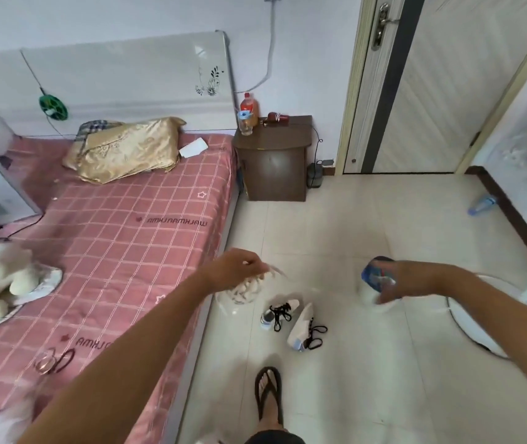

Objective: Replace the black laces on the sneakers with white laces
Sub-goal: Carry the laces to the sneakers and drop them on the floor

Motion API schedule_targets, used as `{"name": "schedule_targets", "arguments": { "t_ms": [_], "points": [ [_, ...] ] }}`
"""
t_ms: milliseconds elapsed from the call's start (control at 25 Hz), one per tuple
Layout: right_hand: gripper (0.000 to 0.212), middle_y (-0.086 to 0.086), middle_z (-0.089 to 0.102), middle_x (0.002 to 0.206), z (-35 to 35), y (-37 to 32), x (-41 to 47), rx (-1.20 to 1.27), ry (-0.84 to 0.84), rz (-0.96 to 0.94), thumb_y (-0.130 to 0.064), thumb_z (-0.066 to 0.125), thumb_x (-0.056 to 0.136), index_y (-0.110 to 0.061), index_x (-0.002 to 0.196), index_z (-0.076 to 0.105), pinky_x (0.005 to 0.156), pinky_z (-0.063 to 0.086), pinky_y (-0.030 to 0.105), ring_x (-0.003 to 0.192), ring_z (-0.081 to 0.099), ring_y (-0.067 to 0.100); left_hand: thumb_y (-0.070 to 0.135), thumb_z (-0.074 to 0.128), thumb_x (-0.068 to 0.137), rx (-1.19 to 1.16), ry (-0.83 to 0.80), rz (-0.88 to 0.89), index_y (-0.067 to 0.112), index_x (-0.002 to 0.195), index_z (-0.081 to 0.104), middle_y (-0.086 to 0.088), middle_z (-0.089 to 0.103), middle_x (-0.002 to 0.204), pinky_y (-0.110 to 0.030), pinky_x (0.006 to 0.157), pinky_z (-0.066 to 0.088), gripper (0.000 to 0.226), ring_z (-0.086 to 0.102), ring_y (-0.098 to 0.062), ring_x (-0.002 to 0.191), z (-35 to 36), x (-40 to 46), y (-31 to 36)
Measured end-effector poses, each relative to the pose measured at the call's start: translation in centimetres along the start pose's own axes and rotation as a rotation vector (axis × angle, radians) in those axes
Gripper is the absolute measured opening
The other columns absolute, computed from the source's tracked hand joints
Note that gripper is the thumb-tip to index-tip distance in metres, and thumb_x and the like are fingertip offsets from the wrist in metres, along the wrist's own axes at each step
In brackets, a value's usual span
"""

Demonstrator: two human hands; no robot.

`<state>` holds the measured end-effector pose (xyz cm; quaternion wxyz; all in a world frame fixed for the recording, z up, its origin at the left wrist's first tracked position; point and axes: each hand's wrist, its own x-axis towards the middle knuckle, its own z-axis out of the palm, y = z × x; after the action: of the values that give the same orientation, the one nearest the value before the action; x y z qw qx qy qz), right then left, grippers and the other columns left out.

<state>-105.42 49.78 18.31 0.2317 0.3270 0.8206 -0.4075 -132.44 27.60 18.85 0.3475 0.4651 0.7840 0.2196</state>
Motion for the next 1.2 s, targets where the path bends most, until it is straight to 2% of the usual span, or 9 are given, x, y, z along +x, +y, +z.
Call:
{"name": "schedule_targets", "arguments": {
  "t_ms": [80, 240, 320, 440, 680, 920, 1040, 1120, 1200],
  "points": [
    [0.076, -0.017, 0.053, 0.124, -0.2, -7.0, 4.3, 0.213, -0.022, -0.203, -0.053, 0.073, 0.072, -0.038, 0.138, 0.039, 0.093, 0.037, 0.020, 0.113, 0.050, -0.001, 0.033, 0.062, 0.088, 0.022, -0.109, 0.095, 0.016, 0.078, 0.067, 0.009, 0.060, 0.067, -0.011, 0.053, 0.038, 0.021, 0.049, -0.003, 0.057, -1.8, 4.4, 1.4],
    [0.032, -0.005, 0.071, 0.088, -2.1, -13.4, 11.1, 0.581, -0.024, -0.292, -0.029, 0.066, 0.087, -0.021, 0.117, 0.062, 0.072, 0.051, 0.014, 0.080, 0.067, 0.005, 0.033, 0.067, 0.084, -0.014, -0.122, 0.135, 0.010, 0.079, 0.069, 0.002, 0.058, 0.065, -0.014, 0.048, 0.037, 0.024, 0.047, -0.007, 0.053, -6.1, 11.1, 0.9],
    [0.010, -0.004, 0.062, 0.067, -3.6, -12.9, 13.1, 0.614, 0.026, -0.272, -0.020, 0.064, 0.089, -0.018, 0.095, 0.072, 0.063, 0.049, 0.015, 0.060, 0.056, 0.008, 0.035, 0.068, 0.083, -0.045, -0.149, 0.123, 0.016, 0.074, 0.068, -0.001, 0.060, 0.067, -0.017, 0.049, 0.040, 0.021, 0.049, -0.010, 0.055, -7.7, 14.2, -0.6],
    [0.017, -0.004, 0.050, 0.059, -6.8, -10.3, 16.2, 0.558, 0.245, -0.166, -0.017, 0.057, 0.093, -0.014, 0.083, 0.071, 0.051, 0.040, 0.017, 0.051, 0.042, 0.008, 0.037, 0.069, 0.083, 0.056, -0.168, 0.074, 0.016, 0.075, 0.067, -0.001, 0.063, 0.070, -0.015, 0.052, 0.042, 0.022, 0.054, -0.010, 0.058, -8.8, 18.8, -3.4],
    [0.017, -0.007, 0.036, 0.048, -17.8, -0.9, 21.6, 1.523, 0.501, -0.031, -0.016, 0.044, 0.097, -0.013, 0.086, 0.056, 0.038, 0.029, 0.016, 0.042, 0.027, 0.007, 0.022, 0.061, 0.091, -0.287, 0.060, -0.366, 0.008, 0.071, 0.064, -0.003, 0.058, 0.055, -0.016, 0.042, 0.039, 0.024, 0.050, -0.006, 0.038, -8.7, 24.1, -11.5],
    [0.014, -0.006, 0.030, 0.047, -17.2, 5.3, 35.8, 1.095, 0.384, 0.178, -0.018, 0.054, 0.093, -0.008, 0.095, 0.062, 0.035, 0.025, 0.020, 0.038, 0.025, 0.006, 0.018, 0.058, 0.092, -0.719, 0.312, -0.581, 0.005, 0.075, 0.062, -0.001, 0.060, 0.050, -0.018, 0.040, 0.031, 0.022, 0.046, -0.011, 0.037, -2.8, 31.6, -17.9],
    [0.014, -0.005, 0.031, 0.045, -12.3, 7.8, 45.2, 1.258, 0.289, 0.119, -0.016, 0.048, 0.095, -0.010, 0.087, 0.058, 0.036, 0.028, 0.019, 0.036, 0.027, 0.007, 0.022, 0.059, 0.092, -0.803, 0.324, -0.514, 0.006, 0.078, 0.063, -0.006, 0.063, 0.062, -0.019, 0.037, 0.034, 0.022, 0.049, -0.013, 0.041, 1.3, 37.7, -23.2],
    [0.017, -0.004, 0.039, 0.048, -10.9, 9.7, 50.8, 1.451, 0.436, 0.013, -0.017, 0.046, 0.095, -0.015, 0.081, 0.056, 0.043, 0.033, 0.018, 0.038, 0.034, 0.008, 0.022, 0.058, 0.093, -0.829, 0.326, -0.484, 0.002, 0.081, 0.062, -0.011, 0.065, 0.072, -0.023, 0.040, 0.042, 0.024, 0.057, -0.017, 0.047, 5.0, 40.8, -28.4],
    [0.017, -0.004, 0.051, 0.056, -10.1, 11.4, 54.7, 1.298, 0.644, -0.030, -0.022, 0.051, 0.092, -0.018, 0.077, 0.058, 0.050, 0.039, 0.022, 0.048, 0.045, 0.008, 0.024, 0.057, 0.093, -0.859, 0.283, -0.488, 0.002, 0.083, 0.064, -0.014, 0.066, 0.083, -0.028, 0.051, 0.052, 0.025, 0.065, -0.021, 0.064, 8.3, 43.1, -33.0]
  ]
}}
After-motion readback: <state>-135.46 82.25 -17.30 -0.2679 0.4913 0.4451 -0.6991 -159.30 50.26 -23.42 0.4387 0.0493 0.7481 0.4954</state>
